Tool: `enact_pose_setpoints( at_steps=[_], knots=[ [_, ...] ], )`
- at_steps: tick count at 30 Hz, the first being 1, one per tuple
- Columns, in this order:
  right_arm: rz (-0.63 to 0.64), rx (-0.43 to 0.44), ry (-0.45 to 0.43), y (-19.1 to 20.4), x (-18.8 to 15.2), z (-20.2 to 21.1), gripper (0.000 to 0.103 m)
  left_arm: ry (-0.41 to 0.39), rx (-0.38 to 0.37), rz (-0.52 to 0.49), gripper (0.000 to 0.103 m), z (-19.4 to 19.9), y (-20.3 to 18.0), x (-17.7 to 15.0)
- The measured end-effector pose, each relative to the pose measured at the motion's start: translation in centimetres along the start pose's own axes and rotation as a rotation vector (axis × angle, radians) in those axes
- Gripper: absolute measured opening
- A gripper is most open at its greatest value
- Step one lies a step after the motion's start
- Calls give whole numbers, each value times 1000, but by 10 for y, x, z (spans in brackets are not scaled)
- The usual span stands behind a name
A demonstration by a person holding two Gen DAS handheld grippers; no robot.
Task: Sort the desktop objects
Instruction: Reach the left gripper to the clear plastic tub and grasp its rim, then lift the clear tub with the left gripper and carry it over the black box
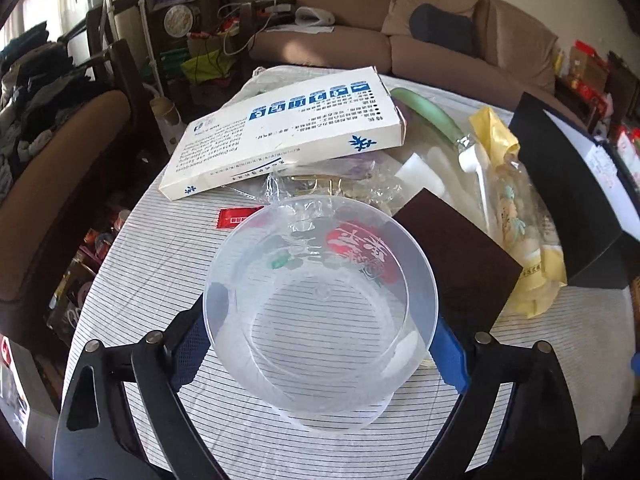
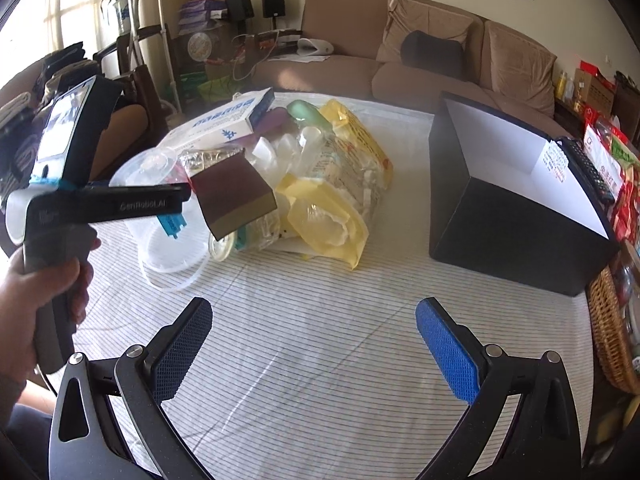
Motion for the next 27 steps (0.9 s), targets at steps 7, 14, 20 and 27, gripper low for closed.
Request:
enact_pose_setpoints(
  at_steps=[7, 14, 20, 27],
  knots=[
    [-27, 17, 9, -3, -3, 0, 103, -8, -76, 75, 91, 20, 15, -2],
    [-68, 51, -10, -5, -1, 24, 103, -61, -134, 149, 91, 81, 36, 3],
    [-115, 96, -50, -5, 2, 54, 103, -125, -189, 133, 91, 152, 29, 16],
    [-232, 271, -115, -7, 6, 99, 103, -166, -400, 154, 91, 238, -14, 29]
  ],
)
Point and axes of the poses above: each gripper's, at about its wrist camera, not at the fingertips, and z roughly against the way its jaws point, y to its left, x to its top, the point moved 10 cm from there along -z, roughly the way its jaws point, and after that the axes turned 6 degrees about -y, right-handed, at the moved point
